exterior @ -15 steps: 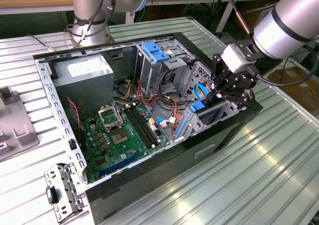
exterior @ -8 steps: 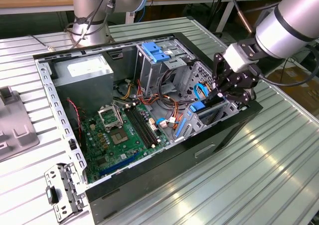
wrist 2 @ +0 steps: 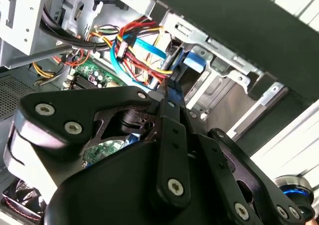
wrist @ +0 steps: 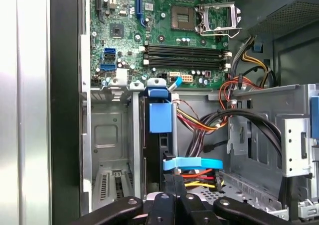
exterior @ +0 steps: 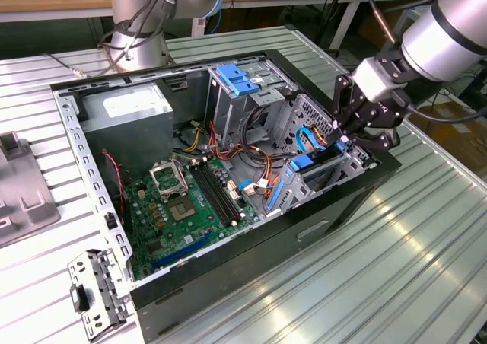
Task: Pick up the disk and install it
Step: 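Insert the second disk wire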
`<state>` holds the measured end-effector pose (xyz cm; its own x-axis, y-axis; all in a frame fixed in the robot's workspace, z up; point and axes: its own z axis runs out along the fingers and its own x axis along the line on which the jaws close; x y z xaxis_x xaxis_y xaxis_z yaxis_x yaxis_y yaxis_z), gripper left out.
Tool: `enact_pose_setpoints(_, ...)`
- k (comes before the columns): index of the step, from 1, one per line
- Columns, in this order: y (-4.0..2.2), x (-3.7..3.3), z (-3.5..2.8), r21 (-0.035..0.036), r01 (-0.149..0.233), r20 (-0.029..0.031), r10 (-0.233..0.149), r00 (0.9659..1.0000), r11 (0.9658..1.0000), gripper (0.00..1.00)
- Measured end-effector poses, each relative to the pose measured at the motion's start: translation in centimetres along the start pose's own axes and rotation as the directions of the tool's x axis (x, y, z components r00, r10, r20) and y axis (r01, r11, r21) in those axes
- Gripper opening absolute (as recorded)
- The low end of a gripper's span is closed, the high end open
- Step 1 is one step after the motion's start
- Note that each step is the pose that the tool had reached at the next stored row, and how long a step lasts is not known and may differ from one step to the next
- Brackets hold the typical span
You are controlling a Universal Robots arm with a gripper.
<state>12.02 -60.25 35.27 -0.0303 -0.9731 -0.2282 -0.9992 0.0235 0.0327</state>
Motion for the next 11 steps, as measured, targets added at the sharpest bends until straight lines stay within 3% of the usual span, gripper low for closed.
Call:
enact_pose_setpoints(6, -1.28, -0.08, -0.22, -0.0015, 0.000, 0.0005, 0.000, 1.0000, 1.0000, 0.11)
enact_pose_setpoints(8, -1.88, -0.12, -0.32, -0.0025, -0.001, 0.0006, 0.001, 1.0000, 1.0000, 0.11)
enact_pose_setpoints(11, -3.34, -0.19, -0.46, -0.0063, -0.001, 0.0014, 0.001, 1.0000, 1.0000, 0.11)
